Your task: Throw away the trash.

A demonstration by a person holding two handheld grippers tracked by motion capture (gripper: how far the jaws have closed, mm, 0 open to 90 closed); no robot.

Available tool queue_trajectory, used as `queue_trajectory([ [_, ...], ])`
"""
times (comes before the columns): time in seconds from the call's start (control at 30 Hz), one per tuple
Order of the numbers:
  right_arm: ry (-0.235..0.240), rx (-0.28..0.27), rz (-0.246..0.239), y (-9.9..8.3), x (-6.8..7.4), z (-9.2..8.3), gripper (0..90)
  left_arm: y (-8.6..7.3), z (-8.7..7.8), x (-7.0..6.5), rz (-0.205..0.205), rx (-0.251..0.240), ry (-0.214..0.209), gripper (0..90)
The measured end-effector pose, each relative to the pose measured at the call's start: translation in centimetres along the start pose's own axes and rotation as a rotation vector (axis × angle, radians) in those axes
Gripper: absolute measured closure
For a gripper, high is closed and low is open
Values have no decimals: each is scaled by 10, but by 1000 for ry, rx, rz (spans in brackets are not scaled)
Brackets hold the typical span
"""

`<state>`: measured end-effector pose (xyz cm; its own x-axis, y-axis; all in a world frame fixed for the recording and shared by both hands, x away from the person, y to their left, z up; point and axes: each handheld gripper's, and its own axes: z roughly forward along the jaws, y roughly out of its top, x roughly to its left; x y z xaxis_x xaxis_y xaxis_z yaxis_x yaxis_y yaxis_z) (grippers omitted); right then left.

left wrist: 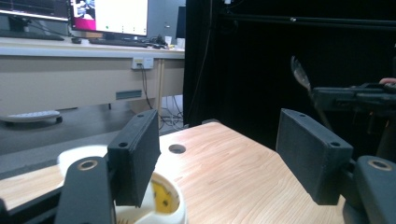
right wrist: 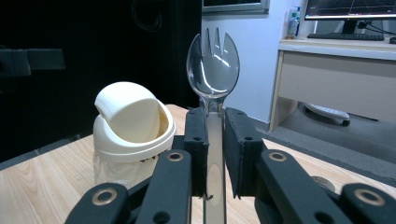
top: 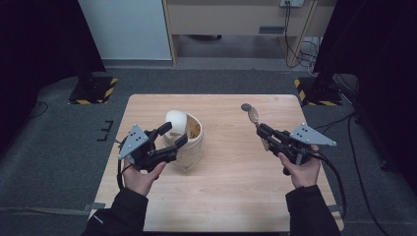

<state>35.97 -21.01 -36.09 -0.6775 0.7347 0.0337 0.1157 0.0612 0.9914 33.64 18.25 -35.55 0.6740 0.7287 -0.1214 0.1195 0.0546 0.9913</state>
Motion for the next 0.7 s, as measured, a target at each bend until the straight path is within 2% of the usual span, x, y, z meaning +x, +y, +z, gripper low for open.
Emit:
queue_trajectory([
  [0.37, 29, -6, -18, -2, 6, 8, 799, 5, 31, -17, -19, -1, -39, 354],
  [0.43, 36, -1, -23, -4, 8, 10, 799, 6, 40, -22, -38, -1, -48, 367],
  [0.57, 45, 9, -36, -7, 11, 12, 799, 9, 48, -27, -46, 0, -56, 384],
  [0.7, 53, 12, -33, -9, 14, 14, 799, 12, 60, -34, -85, -13, -77, 405],
])
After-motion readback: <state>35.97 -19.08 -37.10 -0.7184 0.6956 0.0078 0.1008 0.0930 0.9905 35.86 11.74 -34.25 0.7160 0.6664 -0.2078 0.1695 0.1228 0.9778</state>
